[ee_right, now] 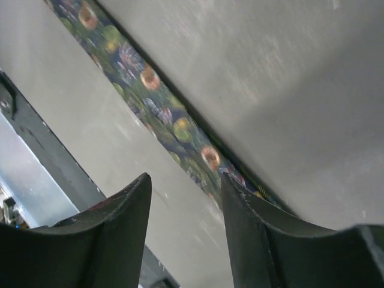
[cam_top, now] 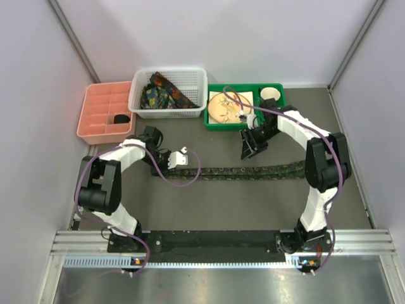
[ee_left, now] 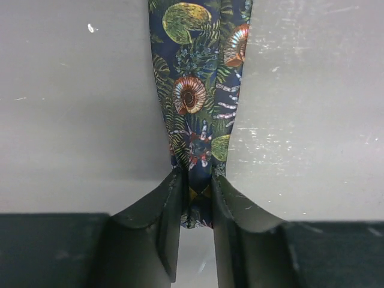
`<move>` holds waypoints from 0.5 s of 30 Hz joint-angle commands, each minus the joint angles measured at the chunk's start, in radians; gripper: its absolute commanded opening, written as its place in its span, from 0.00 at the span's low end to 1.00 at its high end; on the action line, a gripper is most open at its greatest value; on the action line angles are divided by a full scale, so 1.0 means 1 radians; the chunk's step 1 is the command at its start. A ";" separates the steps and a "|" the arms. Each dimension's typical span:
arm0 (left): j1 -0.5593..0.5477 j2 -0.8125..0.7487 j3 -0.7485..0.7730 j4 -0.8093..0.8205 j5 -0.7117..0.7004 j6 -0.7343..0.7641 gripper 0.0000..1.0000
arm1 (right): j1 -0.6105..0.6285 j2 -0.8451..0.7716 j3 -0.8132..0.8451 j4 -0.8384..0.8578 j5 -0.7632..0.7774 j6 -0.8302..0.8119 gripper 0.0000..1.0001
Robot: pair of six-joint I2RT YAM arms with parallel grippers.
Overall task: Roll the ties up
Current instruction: Flatten out the tie at the center of the board.
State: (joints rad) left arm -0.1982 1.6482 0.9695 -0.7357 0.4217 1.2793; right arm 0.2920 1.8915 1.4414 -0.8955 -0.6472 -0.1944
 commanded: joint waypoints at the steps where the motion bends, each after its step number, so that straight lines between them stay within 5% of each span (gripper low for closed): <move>1: 0.013 -0.030 -0.058 -0.050 -0.044 0.060 0.28 | -0.060 -0.078 -0.027 -0.078 0.041 -0.059 0.49; 5: 0.014 -0.092 -0.072 -0.054 -0.021 0.075 0.32 | -0.217 -0.095 0.010 -0.163 0.098 -0.112 0.45; 9: 0.016 -0.166 -0.074 -0.050 0.029 0.074 0.46 | -0.445 -0.112 0.057 -0.226 0.173 -0.165 0.45; 15: 0.014 -0.215 -0.041 -0.044 0.075 0.022 0.56 | -0.565 -0.074 0.060 -0.166 0.337 -0.179 0.45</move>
State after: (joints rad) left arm -0.1890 1.4750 0.9016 -0.7628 0.4313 1.3125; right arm -0.2592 1.8465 1.4815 -1.0767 -0.4313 -0.3408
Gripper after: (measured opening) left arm 0.549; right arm 0.450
